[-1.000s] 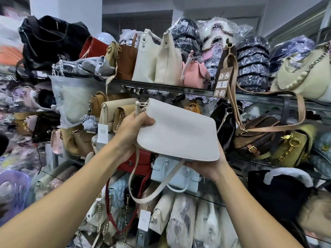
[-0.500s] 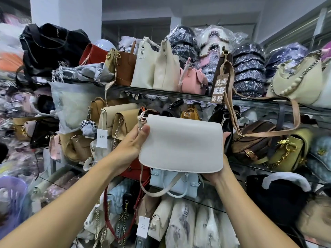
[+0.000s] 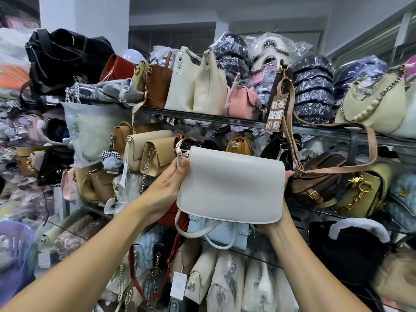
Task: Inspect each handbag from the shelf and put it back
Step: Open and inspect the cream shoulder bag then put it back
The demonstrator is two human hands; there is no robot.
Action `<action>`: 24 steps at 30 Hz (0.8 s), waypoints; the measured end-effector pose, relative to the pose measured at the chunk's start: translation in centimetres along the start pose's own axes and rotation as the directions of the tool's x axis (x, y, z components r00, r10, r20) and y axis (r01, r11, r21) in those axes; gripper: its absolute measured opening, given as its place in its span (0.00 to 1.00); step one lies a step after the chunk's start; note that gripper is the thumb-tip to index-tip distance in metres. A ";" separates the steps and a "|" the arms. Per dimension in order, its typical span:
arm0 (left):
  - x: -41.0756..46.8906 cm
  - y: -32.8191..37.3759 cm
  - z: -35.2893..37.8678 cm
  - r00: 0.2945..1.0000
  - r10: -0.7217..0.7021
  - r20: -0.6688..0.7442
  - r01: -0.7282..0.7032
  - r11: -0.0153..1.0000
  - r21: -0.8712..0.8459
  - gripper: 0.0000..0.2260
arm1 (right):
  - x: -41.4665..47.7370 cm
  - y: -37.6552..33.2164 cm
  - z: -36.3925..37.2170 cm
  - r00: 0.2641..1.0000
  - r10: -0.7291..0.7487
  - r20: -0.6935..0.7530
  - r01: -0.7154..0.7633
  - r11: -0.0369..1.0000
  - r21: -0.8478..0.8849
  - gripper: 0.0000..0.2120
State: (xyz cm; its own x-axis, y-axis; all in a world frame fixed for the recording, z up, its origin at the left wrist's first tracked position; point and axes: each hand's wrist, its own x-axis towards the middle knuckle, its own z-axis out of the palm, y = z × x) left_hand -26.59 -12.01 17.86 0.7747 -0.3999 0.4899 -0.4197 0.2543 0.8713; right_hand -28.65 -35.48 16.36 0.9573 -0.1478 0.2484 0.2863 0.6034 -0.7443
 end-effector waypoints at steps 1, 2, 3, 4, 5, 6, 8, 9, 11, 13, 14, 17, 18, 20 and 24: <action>0.0 -0.1 -0.1 1.000 -0.003 0.001 0.003 1.000 -0.002 0.18 | 0.0 0.0 0.0 1.000 0.014 0.009 -0.014 1.000 -0.007 0.43; 0.0 -0.2 -0.3 1.000 -0.011 -0.004 0.011 1.000 -0.007 0.19 | -0.1 0.0 0.2 1.000 0.026 0.012 -0.026 1.000 -0.016 0.44; 0.0 -0.2 -0.6 1.000 -0.019 -0.015 0.019 1.000 -0.011 0.21 | -0.1 0.0 0.3 0.999 0.033 0.021 -0.032 0.999 -0.027 0.44; 0.1 -0.4 -0.8 0.999 -0.023 -0.023 0.023 1.000 -0.013 0.24 | -0.1 0.0 0.4 0.999 0.034 0.023 -0.033 0.999 -0.039 0.45; 0.2 -0.5 -0.9 0.999 -0.028 -0.027 0.027 0.999 -0.022 0.26 | 0.0 0.0 0.4 1.000 0.025 0.019 -0.024 0.998 -0.055 0.47; 0.3 -0.6 -1.1 0.999 -0.036 -0.031 0.035 0.999 -0.042 0.28 | 0.0 0.1 0.6 1.000 0.015 0.017 -0.014 0.998 -0.068 0.50; 0.5 -0.8 -1.3 0.996 -0.068 -0.060 0.061 0.992 -0.106 0.31 | -0.3 0.3 0.8 1.000 0.002 0.008 -0.001 0.996 -0.090 0.53; 0.5 -0.9 -1.3 0.994 -0.081 -0.077 0.071 0.989 -0.129 0.31 | -0.3 0.4 0.8 1.000 -0.017 0.004 0.018 0.995 -0.102 0.53; 0.6 -0.9 -1.4 0.991 -0.095 -0.096 0.078 0.983 -0.165 0.29 | -0.5 0.2 1.2 0.998 -0.064 -0.021 0.060 0.990 -0.129 0.47; 0.7 -1.3 -1.5 0.986 -0.114 -0.123 0.088 0.976 -0.198 0.30 | -0.9 -0.1 2.0 0.988 -0.137 -0.071 0.121 0.973 -0.195 0.38; 0.7 -1.4 -1.6 0.983 -0.124 -0.137 0.092 0.972 -0.216 0.30 | -1.3 -0.3 2.6 0.983 -0.161 -0.088 0.136 0.961 -0.239 0.36; 1.0 -1.8 -1.7 0.970 -0.174 -0.168 0.121 0.950 -0.286 0.31 | -2.4 -0.5 4.2 0.973 -0.221 -0.068 0.187 0.924 -0.333 0.33; 1.1 -1.9 -1.8 0.964 -0.194 -0.180 0.132 0.942 -0.310 0.31 | -2.8 -0.5 4.7 0.971 -0.233 -0.053 0.201 0.917 -0.345 0.33; 1.4 -2.1 -2.0 0.952 -0.222 -0.210 0.143 0.931 -0.336 0.32 | -3.3 -0.4 5.5 0.969 -0.246 -0.029 0.220 0.908 -0.356 0.33; 1.7 -2.4 -2.4 0.937 -0.258 -0.236 0.161 0.918 -0.362 0.34 | -4.2 -0.2 6.8 0.972 -0.236 -0.008 0.219 0.915 -0.339 0.37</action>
State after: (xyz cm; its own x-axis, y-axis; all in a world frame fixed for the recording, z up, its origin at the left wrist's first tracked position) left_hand -23.11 -11.17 16.58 0.9455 -0.2326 0.2277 -0.0892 0.4876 0.8685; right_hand -32.95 -29.69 19.68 0.8632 -0.2925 0.4116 0.4851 0.2544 -0.8366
